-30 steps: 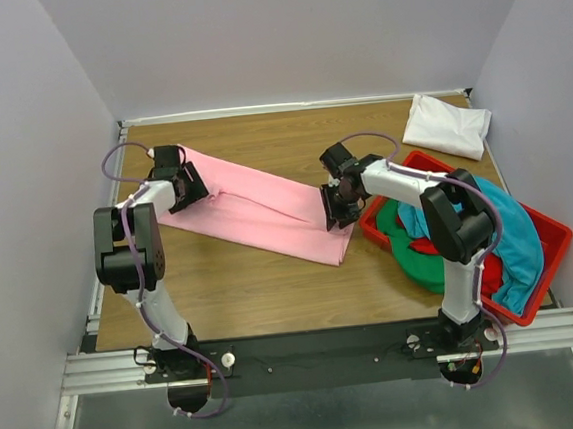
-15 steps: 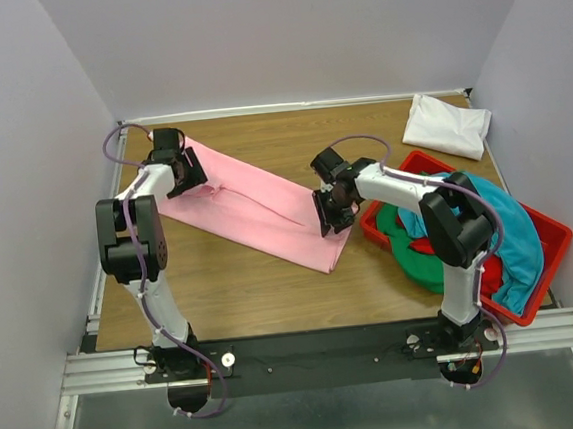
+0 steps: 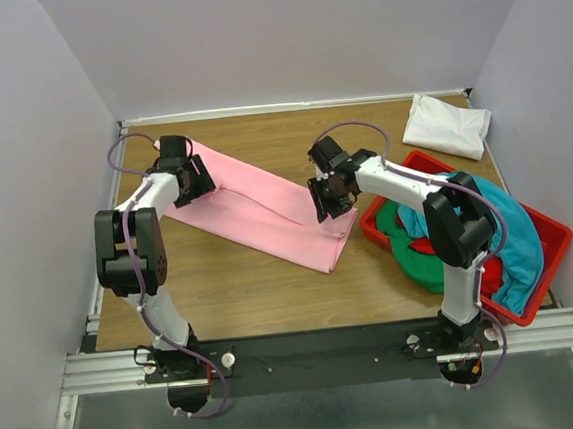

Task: Fold and stack the t-shirts
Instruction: Fold the tshirt

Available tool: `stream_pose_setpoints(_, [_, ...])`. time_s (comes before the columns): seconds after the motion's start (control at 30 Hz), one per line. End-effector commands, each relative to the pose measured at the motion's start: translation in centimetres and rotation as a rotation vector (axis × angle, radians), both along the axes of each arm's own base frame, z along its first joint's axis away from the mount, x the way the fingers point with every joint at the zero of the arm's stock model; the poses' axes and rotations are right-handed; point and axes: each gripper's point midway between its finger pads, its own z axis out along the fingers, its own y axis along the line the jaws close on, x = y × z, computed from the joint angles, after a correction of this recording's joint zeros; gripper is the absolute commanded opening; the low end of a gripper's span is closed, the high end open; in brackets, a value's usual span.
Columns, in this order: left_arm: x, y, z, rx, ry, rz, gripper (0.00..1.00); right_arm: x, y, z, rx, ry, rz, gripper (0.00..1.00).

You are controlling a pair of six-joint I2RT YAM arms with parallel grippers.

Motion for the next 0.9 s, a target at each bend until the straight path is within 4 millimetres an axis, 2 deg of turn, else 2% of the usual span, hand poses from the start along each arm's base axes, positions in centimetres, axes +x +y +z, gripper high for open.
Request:
stream_pose_setpoints(0.0, [-0.6,-1.4,-1.6,-0.069,0.022,-0.012,0.77,-0.5,-0.7,-2.3,-0.042,0.009,0.040,0.49])
stream_pose_setpoints(0.03, [-0.6,-1.5,-1.8,-0.070,0.026,-0.014,0.77,-0.5,-0.4,-2.2,-0.029,0.007,0.045,0.49])
stream_pose_setpoints(0.17, [-0.4,-1.6,-3.7,-0.064,0.058,-0.020,0.77,-2.4,-0.5,-3.6,-0.001,0.065,0.050,0.49])
stream_pose_setpoints(0.33, [0.3,-1.3,-5.2,-0.031,0.082,-0.037,0.77,-3.8,-0.4,-4.1,0.017,0.099,0.047,0.49])
stream_pose_setpoints(0.57, [1.9,-2.1,-5.7,-0.006,0.083,-0.080,0.76,-6.1,0.1,-4.5,0.017,0.134,0.053,0.49])
stream_pose_setpoints(0.87, [4.6,-5.0,-5.6,0.027,0.066,-0.185,0.76,-8.3,2.9,-3.8,0.103,0.178,0.038,0.49])
